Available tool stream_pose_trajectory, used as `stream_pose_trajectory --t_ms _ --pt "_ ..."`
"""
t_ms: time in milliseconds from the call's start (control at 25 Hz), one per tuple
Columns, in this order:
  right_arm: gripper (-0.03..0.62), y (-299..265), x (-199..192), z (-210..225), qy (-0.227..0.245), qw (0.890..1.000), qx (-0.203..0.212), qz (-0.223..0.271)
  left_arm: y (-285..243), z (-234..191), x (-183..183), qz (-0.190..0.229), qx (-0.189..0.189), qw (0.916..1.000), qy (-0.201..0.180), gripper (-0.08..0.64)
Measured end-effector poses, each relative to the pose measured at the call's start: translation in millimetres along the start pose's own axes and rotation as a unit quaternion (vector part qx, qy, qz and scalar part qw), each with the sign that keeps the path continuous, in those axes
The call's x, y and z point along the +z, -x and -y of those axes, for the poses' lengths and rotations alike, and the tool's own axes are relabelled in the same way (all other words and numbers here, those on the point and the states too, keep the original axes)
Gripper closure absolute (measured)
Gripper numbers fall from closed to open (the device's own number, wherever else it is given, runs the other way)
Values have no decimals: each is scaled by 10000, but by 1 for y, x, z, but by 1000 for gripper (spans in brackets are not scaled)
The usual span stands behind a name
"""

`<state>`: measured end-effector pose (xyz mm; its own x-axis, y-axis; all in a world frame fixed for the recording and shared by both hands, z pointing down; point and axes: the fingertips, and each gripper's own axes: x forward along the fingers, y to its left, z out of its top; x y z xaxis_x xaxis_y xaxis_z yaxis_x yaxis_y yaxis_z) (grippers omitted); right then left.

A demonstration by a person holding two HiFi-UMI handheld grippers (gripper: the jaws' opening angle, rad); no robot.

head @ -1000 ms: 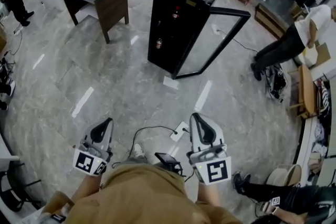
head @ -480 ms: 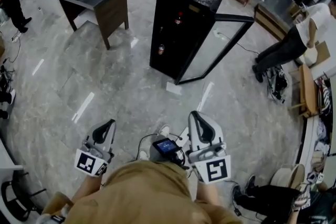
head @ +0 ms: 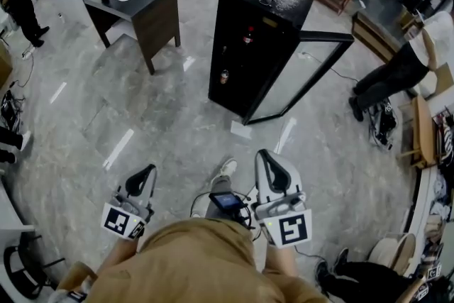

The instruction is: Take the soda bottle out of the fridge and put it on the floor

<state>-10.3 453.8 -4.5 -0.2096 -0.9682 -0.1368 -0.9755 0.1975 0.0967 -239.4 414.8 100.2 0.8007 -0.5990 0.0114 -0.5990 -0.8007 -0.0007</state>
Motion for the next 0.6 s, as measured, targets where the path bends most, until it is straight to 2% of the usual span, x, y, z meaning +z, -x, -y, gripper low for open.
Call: stream_pose_trajectory --t_ms 280,600 --pt "589 -53 -37 75 -235 9996 -96 -131 -91 -23 -7 -171 -16 9998 -45 558" --pt "589 -149 -57 196 -306 9994 -62 -174 -250 -53 8 -181 -44 9995 -237 558"
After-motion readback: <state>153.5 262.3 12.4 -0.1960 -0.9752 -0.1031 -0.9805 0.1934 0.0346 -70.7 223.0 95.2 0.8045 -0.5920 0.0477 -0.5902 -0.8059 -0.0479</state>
